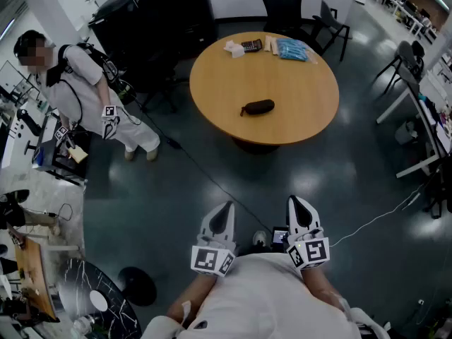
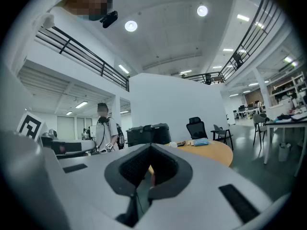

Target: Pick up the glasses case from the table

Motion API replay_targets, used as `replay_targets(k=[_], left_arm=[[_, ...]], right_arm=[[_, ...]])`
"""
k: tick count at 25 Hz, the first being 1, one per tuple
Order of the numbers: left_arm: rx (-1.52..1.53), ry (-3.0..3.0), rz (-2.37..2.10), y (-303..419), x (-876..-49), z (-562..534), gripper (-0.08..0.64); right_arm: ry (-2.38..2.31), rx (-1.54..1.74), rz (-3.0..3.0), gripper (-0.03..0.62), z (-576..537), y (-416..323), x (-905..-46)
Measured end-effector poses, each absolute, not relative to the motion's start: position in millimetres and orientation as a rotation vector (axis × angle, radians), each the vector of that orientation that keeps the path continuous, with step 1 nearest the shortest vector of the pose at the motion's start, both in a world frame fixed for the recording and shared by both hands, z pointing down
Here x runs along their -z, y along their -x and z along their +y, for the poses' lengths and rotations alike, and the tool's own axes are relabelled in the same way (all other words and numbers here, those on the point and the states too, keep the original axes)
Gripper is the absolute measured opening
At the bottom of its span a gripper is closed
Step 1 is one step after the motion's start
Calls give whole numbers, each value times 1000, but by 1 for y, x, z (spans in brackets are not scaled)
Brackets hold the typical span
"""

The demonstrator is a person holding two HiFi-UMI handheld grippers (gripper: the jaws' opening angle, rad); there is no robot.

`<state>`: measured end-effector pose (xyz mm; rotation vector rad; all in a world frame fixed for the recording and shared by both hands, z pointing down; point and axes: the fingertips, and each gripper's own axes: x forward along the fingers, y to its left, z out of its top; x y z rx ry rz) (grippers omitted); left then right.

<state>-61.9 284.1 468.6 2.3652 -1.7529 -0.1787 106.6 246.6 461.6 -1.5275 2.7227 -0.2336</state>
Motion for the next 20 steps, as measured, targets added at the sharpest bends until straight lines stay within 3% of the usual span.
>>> replay_targets(k=[20], left_arm=[[108, -2340, -1749, 42, -488, 270, 6]], right_arm=[[1483, 258, 2734, 15, 232, -125, -468]])
